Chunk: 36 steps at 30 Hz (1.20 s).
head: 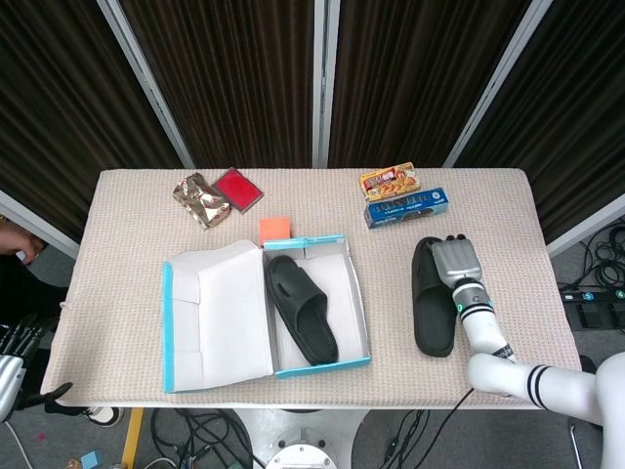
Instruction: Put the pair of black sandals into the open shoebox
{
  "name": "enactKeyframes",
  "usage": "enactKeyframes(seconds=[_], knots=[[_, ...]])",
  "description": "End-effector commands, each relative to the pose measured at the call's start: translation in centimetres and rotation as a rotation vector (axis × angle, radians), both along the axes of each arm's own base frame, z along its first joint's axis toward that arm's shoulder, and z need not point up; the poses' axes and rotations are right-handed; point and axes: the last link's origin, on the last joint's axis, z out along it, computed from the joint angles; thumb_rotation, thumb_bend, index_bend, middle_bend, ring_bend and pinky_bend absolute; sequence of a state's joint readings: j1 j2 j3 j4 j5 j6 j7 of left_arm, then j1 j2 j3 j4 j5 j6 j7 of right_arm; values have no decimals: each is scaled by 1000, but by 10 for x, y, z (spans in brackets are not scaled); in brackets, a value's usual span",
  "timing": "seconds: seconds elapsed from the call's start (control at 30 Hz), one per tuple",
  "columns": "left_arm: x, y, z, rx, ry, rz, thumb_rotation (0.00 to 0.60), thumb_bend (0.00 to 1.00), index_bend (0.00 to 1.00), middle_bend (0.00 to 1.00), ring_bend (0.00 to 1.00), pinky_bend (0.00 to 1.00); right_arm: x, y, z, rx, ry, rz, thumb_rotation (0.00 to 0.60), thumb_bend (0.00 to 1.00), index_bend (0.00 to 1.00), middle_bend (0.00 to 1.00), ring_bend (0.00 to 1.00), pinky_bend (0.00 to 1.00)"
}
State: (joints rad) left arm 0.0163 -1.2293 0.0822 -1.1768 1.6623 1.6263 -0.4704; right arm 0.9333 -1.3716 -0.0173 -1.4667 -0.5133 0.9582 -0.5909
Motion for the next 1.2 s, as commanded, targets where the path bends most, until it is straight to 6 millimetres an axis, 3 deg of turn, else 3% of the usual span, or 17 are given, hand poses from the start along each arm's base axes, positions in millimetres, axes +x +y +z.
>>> enactKeyframes(seconds=[0.03, 0.2, 0.43, 0.57, 0.8, 1.03, 1.2], knots=[[2, 1, -1, -4, 3, -4, 600, 74, 112, 144, 4, 110, 5, 4, 22, -50, -63, 26, 600, 0, 578, 507, 239, 223], [5, 2, -2, -10, 4, -12, 600, 74, 111, 144, 3, 110, 16, 11, 59, -112, -143, 72, 600, 1, 586, 516, 246, 243], [8, 2, -3, -11, 6, -17, 600, 74, 112, 144, 3, 109, 48, 21, 117, -204, -315, 168, 600, 0, 592, 523, 254, 266], [9, 1, -2, -3, 5, -18, 600, 74, 112, 144, 4, 110, 69, 27, 129, -234, -456, 234, 600, 0, 594, 526, 261, 282], [8, 0, 0, 9, -3, -14, 600, 73, 111, 144, 3, 110, 92, 31, 107, -200, -705, 279, 600, 0, 595, 525, 263, 296], [7, -1, 2, 17, -4, -9, 600, 74, 111, 144, 4, 110, 103, 30, 58, -153, -970, 244, 600, 1, 599, 528, 264, 311], [5, 0, 3, 21, -4, -6, 600, 74, 112, 144, 3, 110, 101, 25, 29, -100, -1002, 218, 600, 4, 601, 529, 264, 317]])
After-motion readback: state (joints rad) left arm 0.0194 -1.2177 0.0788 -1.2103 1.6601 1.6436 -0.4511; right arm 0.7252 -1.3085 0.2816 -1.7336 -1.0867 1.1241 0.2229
